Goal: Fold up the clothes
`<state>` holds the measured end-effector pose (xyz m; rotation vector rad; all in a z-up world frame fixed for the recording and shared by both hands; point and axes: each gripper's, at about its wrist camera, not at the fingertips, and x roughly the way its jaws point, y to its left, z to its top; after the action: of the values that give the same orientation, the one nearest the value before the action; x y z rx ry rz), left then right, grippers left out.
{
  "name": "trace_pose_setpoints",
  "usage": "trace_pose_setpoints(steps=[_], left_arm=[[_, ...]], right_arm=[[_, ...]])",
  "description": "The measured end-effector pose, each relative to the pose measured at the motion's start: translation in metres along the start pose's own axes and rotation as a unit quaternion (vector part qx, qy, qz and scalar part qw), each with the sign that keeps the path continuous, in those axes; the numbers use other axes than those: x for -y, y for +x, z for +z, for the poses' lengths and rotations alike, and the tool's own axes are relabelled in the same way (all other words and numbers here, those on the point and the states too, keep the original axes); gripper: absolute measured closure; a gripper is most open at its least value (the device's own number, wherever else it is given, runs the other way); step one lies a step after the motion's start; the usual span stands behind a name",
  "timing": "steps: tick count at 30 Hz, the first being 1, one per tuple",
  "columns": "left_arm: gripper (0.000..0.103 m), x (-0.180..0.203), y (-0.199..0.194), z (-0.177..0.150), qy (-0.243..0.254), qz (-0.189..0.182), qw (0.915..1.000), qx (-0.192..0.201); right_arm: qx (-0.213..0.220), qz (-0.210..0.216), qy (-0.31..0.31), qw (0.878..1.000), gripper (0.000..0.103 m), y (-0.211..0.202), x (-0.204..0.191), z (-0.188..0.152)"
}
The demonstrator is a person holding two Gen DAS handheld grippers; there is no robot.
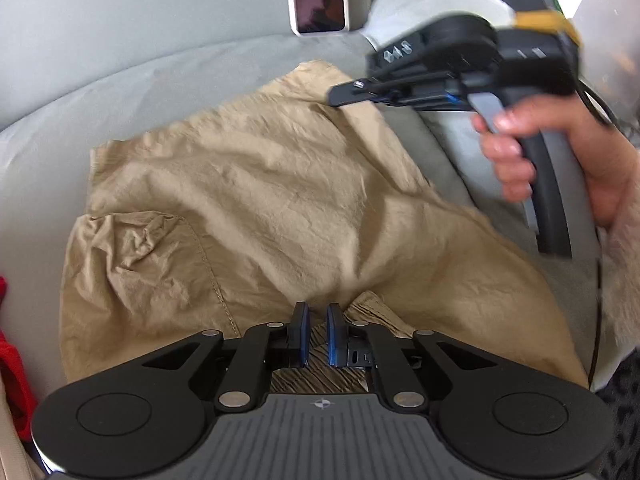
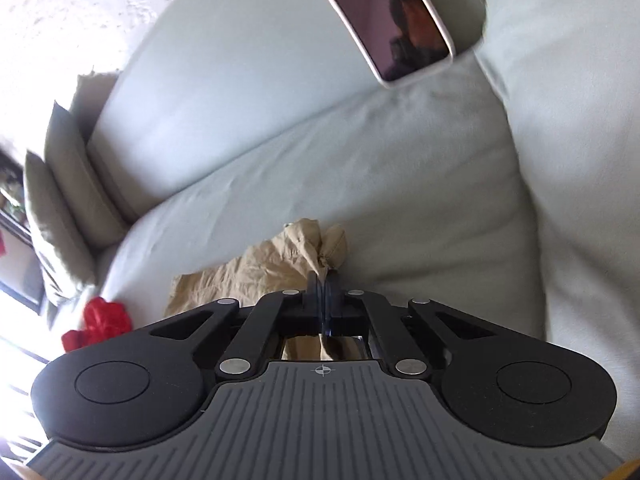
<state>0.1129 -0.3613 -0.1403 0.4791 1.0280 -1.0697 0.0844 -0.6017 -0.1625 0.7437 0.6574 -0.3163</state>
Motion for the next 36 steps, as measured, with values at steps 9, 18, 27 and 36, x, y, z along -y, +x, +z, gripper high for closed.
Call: trace_pose_setpoints(steps=[9, 18, 27, 36], left_arm=[[0.088, -0.024, -0.135, -0.06, -0.12, 0.041, 0.9833, 0.13], [0.083, -0.065, -0.234, -0.156, -0.23, 0.072, 0.9515, 0.191], [0.083, -0.058, -0.219, -0.161, -0.238, 0.043, 0.9538, 0.179], [0.085, -0.024, -0.136, -0.117, -0.107, 0.049, 0.9851, 0.125]], right_arm=[[0.079, 0.043, -0.2, 0.976, 0.102, -0.11, -0.114, -0.039], [0.07, 0.042, -0.392, 0.917, 0.102, -0.228, -0.171, -0.163], [-0.03, -0.048, -0.424, 0.904, 0.102, -0.243, -0.122, -0.248], [-0.037, -0.094, -0.443, 0.891, 0.103, -0.243, -0.119, -0.26]])
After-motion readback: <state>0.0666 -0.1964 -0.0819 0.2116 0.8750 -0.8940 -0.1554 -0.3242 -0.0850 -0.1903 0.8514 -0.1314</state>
